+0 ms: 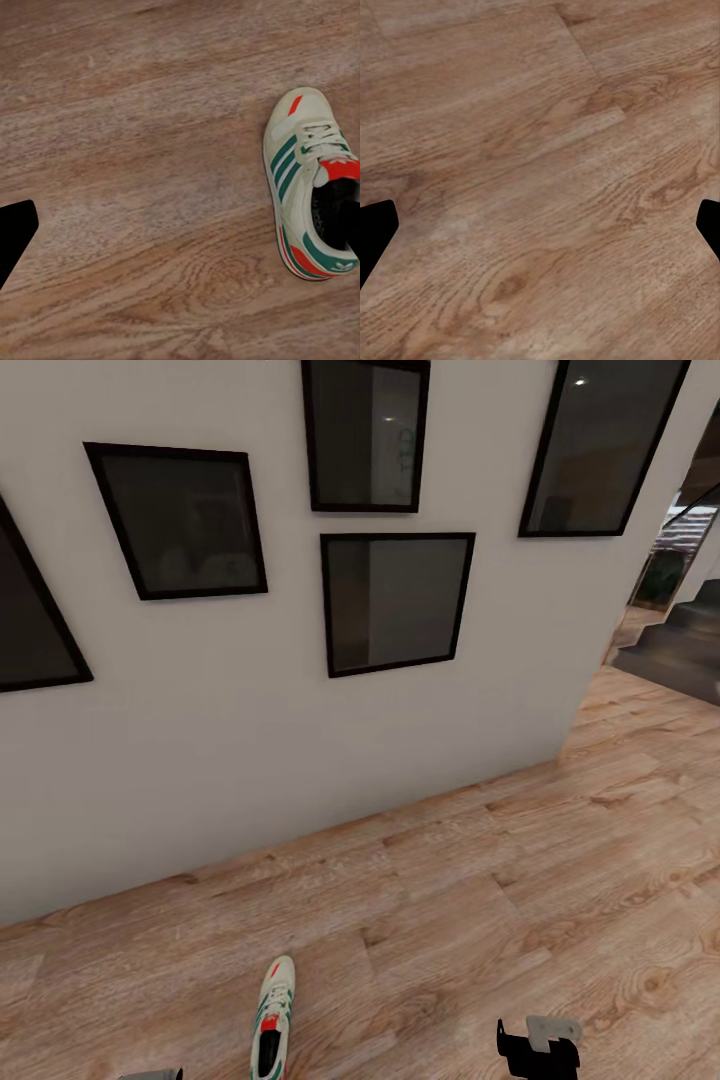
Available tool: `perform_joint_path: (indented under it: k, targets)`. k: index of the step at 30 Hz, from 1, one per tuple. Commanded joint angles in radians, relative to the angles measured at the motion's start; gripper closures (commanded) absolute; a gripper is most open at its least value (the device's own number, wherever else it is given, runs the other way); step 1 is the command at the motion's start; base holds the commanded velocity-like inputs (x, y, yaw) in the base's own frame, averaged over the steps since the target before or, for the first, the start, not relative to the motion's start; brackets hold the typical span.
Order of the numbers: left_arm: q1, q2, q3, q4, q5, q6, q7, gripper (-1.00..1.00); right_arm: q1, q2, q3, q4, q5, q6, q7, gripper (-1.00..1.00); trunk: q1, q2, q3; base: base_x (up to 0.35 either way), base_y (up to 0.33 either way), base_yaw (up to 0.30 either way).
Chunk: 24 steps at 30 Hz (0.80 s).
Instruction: Pick up the two gym shoes and the two sandals from the corridor floor and place them onto the hallstand (shoe rack) in the corridor, making sure they are on the rack and not on the floor. Arrange them so the two gym shoes are next to each other and the two sandals are next to each other.
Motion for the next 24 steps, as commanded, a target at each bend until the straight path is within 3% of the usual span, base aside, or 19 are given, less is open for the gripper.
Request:
perform_joint_path:
  k: [1, 15, 24]
  targets:
    - [-0.001, 0.0, 0.008, 0.001, -0.005, -0.003, -0.006, -1.0, -0.001, 0.0, -0.007, 0.001, 0.01, -0.002, -0.004, -1.0, 0.0, 0.0, -0.001, -0.048, -0.014, 0.0]
    - [-0.001, 0.0, 0.007, 0.001, -0.006, -0.003, -0.006, -1.0, -0.001, 0.0, -0.007, 0.001, 0.01, -0.002, -0.003, -1.0, 0.0, 0.0, -0.001, -0.177, -0.112, 0.0]
    - [-0.006, -0.001, 0.01, -0.017, -0.006, 0.004, 0.001, -1.0, -0.001, 0.0, -0.009, -0.014, 0.009, -0.002, -0.003, -1.0, 0.0, 0.0, -0.001, -0.047, -0.028, 0.0]
